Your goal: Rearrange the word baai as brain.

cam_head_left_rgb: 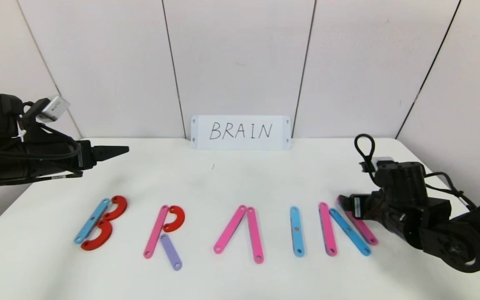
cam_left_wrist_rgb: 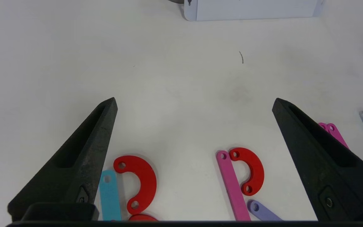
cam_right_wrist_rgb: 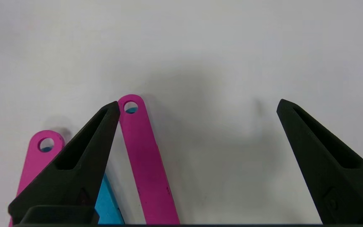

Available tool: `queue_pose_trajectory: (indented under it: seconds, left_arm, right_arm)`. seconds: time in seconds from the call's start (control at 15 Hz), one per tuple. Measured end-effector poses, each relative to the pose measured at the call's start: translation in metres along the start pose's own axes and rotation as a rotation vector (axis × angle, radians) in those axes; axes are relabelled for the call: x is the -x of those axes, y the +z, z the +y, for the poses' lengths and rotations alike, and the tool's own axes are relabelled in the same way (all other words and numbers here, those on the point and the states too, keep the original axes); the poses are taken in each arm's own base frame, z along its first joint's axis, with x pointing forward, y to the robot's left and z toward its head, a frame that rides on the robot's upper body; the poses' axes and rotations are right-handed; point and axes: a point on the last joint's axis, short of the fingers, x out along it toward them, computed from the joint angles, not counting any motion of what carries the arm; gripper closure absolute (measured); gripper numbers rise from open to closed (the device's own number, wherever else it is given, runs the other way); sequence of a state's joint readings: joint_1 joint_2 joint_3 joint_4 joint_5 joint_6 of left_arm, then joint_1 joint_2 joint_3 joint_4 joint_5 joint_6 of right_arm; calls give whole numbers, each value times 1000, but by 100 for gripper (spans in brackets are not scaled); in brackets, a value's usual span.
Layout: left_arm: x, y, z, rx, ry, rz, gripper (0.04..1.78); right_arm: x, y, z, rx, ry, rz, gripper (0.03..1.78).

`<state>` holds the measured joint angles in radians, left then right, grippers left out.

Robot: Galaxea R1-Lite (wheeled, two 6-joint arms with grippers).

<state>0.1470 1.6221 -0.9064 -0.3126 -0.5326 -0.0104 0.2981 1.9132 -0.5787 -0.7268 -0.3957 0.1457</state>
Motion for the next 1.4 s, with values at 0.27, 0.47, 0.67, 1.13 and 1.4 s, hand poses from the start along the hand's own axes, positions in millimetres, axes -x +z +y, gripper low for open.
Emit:
queue_pose_trajectory:
  seconds: [0.27,0.47,0.67,1.13,1.4]
  left_arm:
    - [0,0,0,0,0,0,9]
    - [0,0,0,0,0,-1,9]
    - [0,0,0,1,1,-1,9]
    - [1,1,1,1,3,-4,9]
    - [1,1,1,1,3,-4,9]
  right_arm:
    - [4,-3,2,7,8,4,7]
    - [3,-4,4,11,12,9,7]
    - [1,-7,6,18,15,18,7]
    - [-5,-12,8,19,12,35,7]
    - [-9,-12,5,13,1,39,7]
